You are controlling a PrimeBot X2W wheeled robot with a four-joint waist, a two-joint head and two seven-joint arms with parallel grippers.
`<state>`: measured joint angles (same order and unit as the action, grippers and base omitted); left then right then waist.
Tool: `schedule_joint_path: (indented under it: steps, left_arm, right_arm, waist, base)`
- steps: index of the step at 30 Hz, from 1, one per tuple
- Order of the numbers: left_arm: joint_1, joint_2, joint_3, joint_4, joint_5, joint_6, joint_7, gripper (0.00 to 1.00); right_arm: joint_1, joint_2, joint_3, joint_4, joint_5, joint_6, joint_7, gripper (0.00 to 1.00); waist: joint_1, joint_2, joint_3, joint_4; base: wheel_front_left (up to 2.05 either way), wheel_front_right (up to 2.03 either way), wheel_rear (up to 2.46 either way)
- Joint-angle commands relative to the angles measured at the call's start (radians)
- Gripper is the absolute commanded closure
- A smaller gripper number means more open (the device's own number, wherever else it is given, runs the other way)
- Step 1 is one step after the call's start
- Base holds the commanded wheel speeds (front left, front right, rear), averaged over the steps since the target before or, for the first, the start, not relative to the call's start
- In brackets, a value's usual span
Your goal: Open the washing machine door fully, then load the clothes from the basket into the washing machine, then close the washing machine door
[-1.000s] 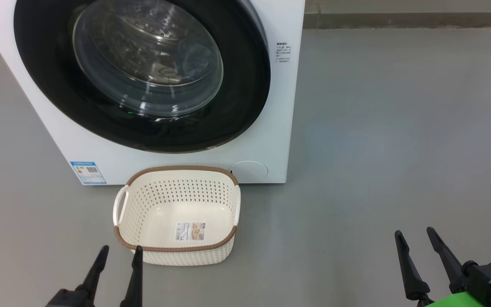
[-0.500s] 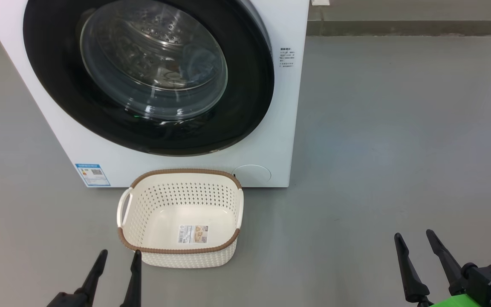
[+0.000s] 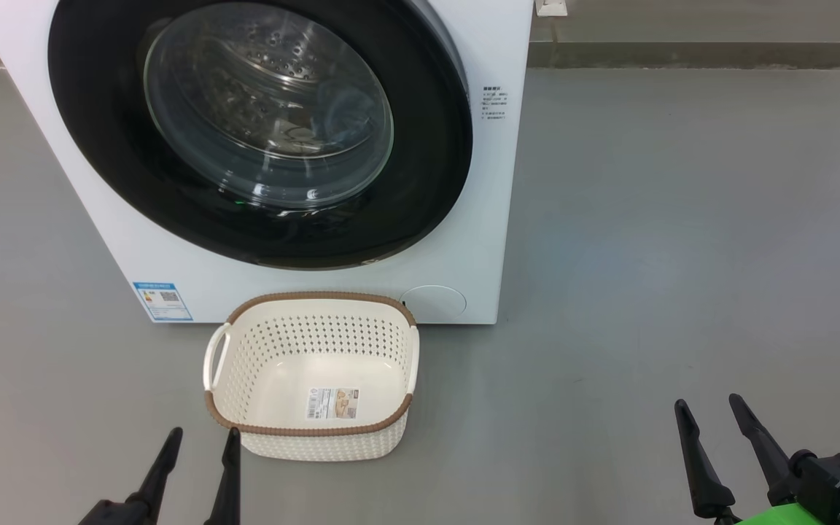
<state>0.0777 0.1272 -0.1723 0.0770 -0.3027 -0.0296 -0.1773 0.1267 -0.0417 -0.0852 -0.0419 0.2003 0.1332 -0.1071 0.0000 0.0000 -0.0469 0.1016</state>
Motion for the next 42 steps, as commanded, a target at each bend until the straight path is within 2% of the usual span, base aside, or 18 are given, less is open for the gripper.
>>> schedule_joint_path:
  steps: [1, 12, 13, 19, 24, 29, 42]
  left_arm:
    - [-0.031, 0.018, 0.029, -0.026, -0.005, 0.01, -0.008, 0.0]
    - [-0.034, 0.021, 0.021, -0.023, -0.007, 0.017, -0.015, 0.0]
    - [0.0, 0.003, -0.012, 0.001, -0.002, 0.01, -0.002, 1.0]
    - [0.01, -0.015, -0.016, 0.047, -0.027, 0.006, 0.007, 1.0]
    - [0.004, -0.016, -0.006, 0.051, -0.07, 0.003, 0.015, 1.0]
    - [-0.004, -0.018, 0.006, 0.056, -0.123, -0.001, 0.026, 1.0]
    - [-0.025, -0.024, 0.036, 0.069, -0.259, -0.013, 0.055, 1.0]
  right_arm:
    - [-0.015, -0.009, 0.021, -0.023, 0.013, -0.002, -0.004, 0.0]
    - [-0.017, -0.009, 0.028, -0.018, 0.022, -0.002, -0.002, 0.0]
    - [0.0, 0.0, 0.003, 0.006, 0.002, 0.0, 0.0, 1.0]
    - [-0.001, 0.005, 0.003, 0.061, 0.026, 0.0, 0.005, 1.0]
    - [-0.008, 0.005, 0.002, 0.067, 0.071, 0.0, 0.013, 1.0]
    - [-0.018, 0.004, 0.001, 0.077, 0.128, 0.0, 0.022, 1.0]
    - [-0.044, 0.003, -0.003, 0.102, 0.274, 0.0, 0.044, 1.0]
  waist:
    - [0.0, 0.0, 0.0, 0.0]
    - [0.0, 0.0, 0.007, 0.0]
    - [0.0, 0.0, 0.007, 0.0]
    - [0.0002, 0.0, 0.007, -0.001]
    - [0.0022, 0.0, 0.007, -0.005]
    - [0.0002, 0.0, 0.01, -0.009]
    - [0.0, 0.0, 0.015, -0.02]
  base:
    - [0.0, 0.0, 0.0]
    - [0.0, 0.0, 0.0]
    - [0.0, 0.0, 0.0]
    - [0.0, 0.0, 0.0]
    - [0.0, 0.0, 0.0]
    - [0.0, 0.0, 0.0]
    - [0.0, 0.0, 0.0]
